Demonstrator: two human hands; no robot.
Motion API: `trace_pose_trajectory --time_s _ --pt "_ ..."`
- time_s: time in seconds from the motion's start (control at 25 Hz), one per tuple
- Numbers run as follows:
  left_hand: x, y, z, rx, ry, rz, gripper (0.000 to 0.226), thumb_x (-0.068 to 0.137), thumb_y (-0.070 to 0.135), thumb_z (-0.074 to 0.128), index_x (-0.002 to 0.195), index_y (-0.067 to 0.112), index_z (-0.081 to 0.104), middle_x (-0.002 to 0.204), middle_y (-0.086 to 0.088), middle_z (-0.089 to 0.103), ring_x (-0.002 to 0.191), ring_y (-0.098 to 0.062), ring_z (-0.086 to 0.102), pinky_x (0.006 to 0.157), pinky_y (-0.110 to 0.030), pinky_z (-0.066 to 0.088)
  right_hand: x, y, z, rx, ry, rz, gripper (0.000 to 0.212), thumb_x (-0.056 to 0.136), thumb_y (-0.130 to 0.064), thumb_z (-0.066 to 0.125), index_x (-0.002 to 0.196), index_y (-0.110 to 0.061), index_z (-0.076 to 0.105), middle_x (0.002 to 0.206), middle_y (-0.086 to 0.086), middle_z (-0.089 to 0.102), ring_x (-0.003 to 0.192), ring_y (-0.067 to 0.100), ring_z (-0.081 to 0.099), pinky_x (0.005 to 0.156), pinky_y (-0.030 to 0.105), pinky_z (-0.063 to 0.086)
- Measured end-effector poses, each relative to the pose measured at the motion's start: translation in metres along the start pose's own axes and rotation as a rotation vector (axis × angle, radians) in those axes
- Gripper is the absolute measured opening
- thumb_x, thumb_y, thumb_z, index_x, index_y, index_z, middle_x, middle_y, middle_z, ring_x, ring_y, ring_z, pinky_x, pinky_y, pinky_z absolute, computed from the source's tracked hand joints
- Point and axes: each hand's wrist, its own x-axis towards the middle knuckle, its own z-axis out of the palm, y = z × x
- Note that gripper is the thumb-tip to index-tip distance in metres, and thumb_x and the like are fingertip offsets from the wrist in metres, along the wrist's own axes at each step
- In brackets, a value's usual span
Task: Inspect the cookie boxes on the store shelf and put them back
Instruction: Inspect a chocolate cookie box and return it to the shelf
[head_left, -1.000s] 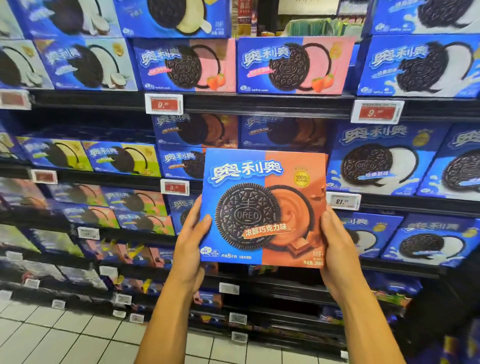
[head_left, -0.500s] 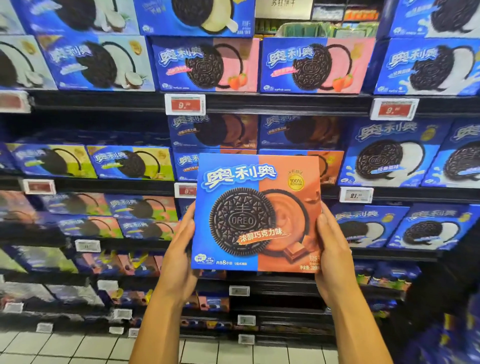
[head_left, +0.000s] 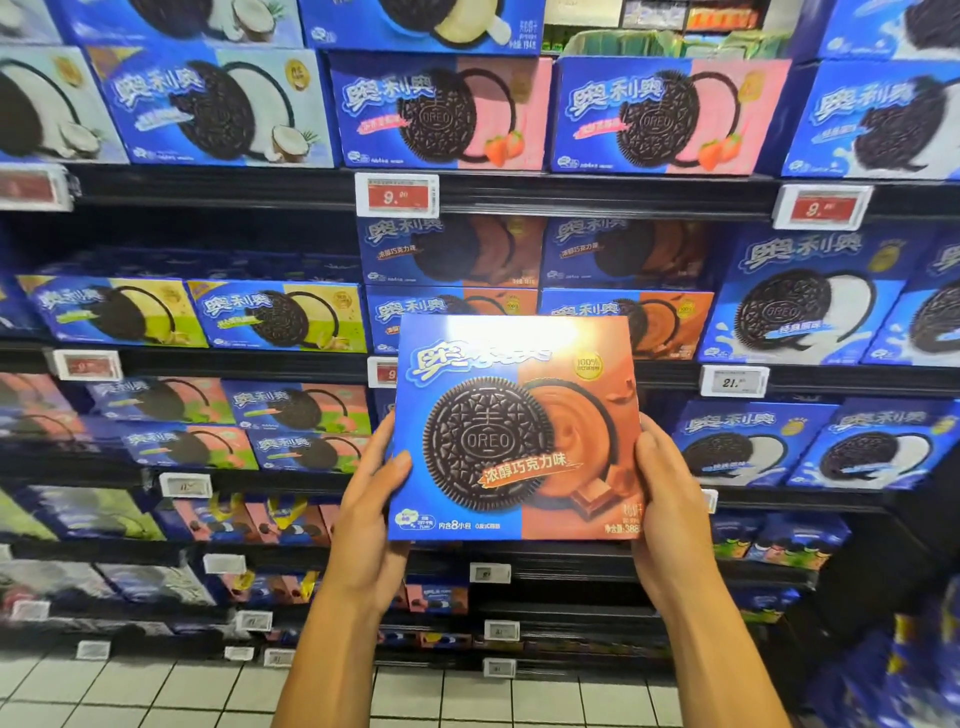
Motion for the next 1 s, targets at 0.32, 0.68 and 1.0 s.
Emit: trace_pose_trajectory --time_s 0.32,0.68,1.0 --pt "-0.004 0.01 0.03 0.19 0.072 0.083 0.055 0.077 0.022 0.081 0.126 0.037 0.059 0.129 0.005 0.068 0.116 -0.021 0.066 0.088 -0.037 0.058 0.021 0.042 0.005 -0.153 0.082 0.132 0.033 0.105 -0.041 0.045 0.117 -0.028 0.073 0.112 -0.004 0.077 0.106 0.012 0.071 0.083 0.031 0.055" --pt "-0.031 0.003 0.072 0.438 -0.071 0.223 0.049 0.081 0.036 0.075 0.128 0.036 0.059 0.118 0.013 0.072 0.107 -0.008 0.069 0.081 -0.018 0.055 0.025 0.075 0.02 0.251 0.132 0.416 0.044 0.106 -0.04 0.043 0.129 -0.008 0.064 0.114 0.016 0.074 0.084 0.03 0.072 0.065 0.042 0.056" --pt "-0.043 0.003 0.073 0.483 -0.13 0.226 0.053 0.088 0.032 0.07 0.138 0.03 0.054 0.124 0.015 0.069 0.113 -0.01 0.067 0.087 -0.021 0.055 0.012 0.077 0.028 0.261 0.17 0.452 0.04 0.105 -0.039 0.045 0.121 -0.011 0.069 0.119 0.012 0.074 0.113 0.031 0.067 0.105 0.051 0.048"
